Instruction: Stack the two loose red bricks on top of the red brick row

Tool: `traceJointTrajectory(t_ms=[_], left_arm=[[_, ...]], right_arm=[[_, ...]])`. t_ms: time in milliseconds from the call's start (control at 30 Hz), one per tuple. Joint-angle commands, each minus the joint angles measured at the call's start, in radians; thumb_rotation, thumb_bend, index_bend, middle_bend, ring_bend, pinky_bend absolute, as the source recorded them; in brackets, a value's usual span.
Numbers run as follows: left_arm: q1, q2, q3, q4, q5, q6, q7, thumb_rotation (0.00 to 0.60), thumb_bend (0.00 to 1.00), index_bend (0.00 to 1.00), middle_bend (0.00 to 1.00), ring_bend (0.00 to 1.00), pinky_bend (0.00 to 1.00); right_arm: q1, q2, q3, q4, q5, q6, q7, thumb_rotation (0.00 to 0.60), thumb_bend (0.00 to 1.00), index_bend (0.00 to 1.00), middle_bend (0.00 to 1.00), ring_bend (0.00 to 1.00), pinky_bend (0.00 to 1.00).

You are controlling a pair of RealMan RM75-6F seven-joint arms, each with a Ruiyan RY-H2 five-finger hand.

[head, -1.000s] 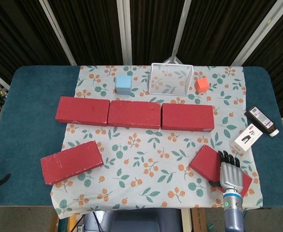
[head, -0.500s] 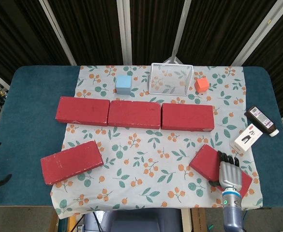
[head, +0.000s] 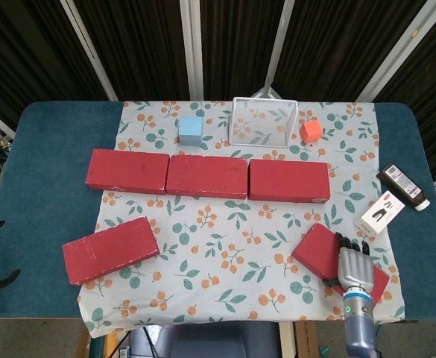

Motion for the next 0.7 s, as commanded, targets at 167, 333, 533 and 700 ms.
traceJointTrajectory(t_ms=[167, 333, 533, 700], left_arm=[[0.002, 0.002, 0.001, 0.000, 0.003, 0.003, -0.006, 0.600, 0.00, 0.15, 0.00, 0.05, 0.08], [0.004, 0.003, 0.000, 0.001, 0.005, 0.009, -0.012, 0.600, 0.00, 0.15, 0.00, 0.05, 0.08], [0.004, 0.002, -0.001, 0.005, 0.009, 0.011, -0.014, 0.600, 0.00, 0.15, 0.01, 0.05, 0.08], [0.001, -0.008, -0.008, 0.025, 0.018, 0.022, -0.024, 0.600, 0.00, 0.15, 0.01, 0.05, 0.08]], right_arm=[[0.006, 0.042, -0.006, -0.050, -0.048, 0.018, 0.017, 0.600, 0.05, 0.40, 0.44, 0.43, 0.02], [0.027, 0.084, 0.006, -0.109, -0.071, 0.025, 0.000, 0.600, 0.05, 0.41, 0.44, 0.43, 0.02], [0.083, 0.148, 0.063, -0.191, -0.056, 0.006, -0.034, 0.600, 0.05, 0.41, 0.44, 0.43, 0.02], [0.183, 0.212, 0.165, -0.210, -0.001, -0.072, -0.069, 0.600, 0.05, 0.41, 0.44, 0.43, 0.02]])
